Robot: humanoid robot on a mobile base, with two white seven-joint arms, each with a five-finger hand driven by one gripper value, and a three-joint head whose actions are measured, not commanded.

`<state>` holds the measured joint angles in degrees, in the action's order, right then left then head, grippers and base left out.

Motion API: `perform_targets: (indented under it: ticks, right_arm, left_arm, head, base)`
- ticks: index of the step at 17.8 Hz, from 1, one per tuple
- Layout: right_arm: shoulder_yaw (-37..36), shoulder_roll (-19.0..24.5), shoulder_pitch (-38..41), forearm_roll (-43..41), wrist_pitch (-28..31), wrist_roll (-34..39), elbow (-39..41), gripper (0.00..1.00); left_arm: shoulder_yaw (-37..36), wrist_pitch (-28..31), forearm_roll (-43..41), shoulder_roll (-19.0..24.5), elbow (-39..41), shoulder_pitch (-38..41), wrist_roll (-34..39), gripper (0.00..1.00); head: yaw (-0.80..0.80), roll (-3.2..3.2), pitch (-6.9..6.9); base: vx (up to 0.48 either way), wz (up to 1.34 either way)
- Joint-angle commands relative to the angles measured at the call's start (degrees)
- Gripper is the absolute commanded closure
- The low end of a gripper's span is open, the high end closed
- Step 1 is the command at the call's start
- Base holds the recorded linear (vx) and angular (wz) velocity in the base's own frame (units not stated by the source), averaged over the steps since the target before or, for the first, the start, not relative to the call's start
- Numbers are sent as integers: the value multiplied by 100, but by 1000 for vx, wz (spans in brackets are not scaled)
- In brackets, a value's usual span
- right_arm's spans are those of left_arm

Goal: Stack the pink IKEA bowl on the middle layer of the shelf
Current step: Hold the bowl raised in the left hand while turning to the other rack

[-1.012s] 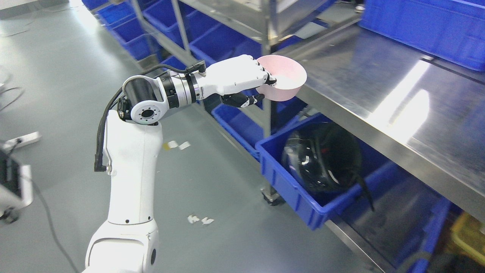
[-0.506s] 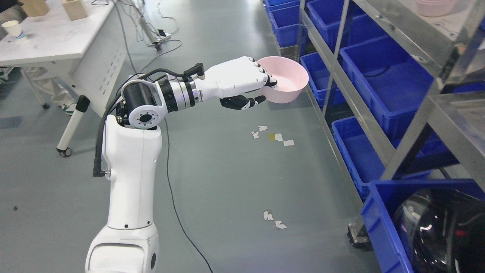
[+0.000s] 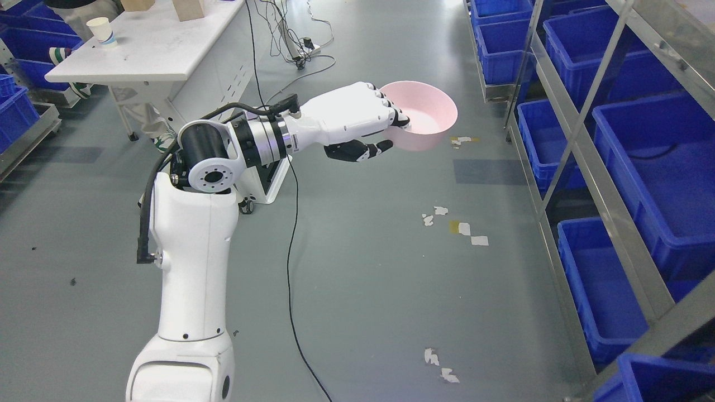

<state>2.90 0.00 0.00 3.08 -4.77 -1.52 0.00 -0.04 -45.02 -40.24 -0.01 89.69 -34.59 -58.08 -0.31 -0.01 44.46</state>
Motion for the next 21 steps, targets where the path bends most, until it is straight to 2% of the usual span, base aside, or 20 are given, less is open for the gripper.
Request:
perform_targets:
  ticks: [1,21]
  right_arm:
    - [0,-100,132,0,2,2,100,0]
    - [0,-100,132,0,2,2,100,0]
  left_arm:
    - [-31,2,7,101,84,23,25,99]
    - [-5,2,121,101,190,67,25,99]
  head:
    - [0,0,0]
    - [0,0,0]
  base:
    - [370,148]
    - [337,59]
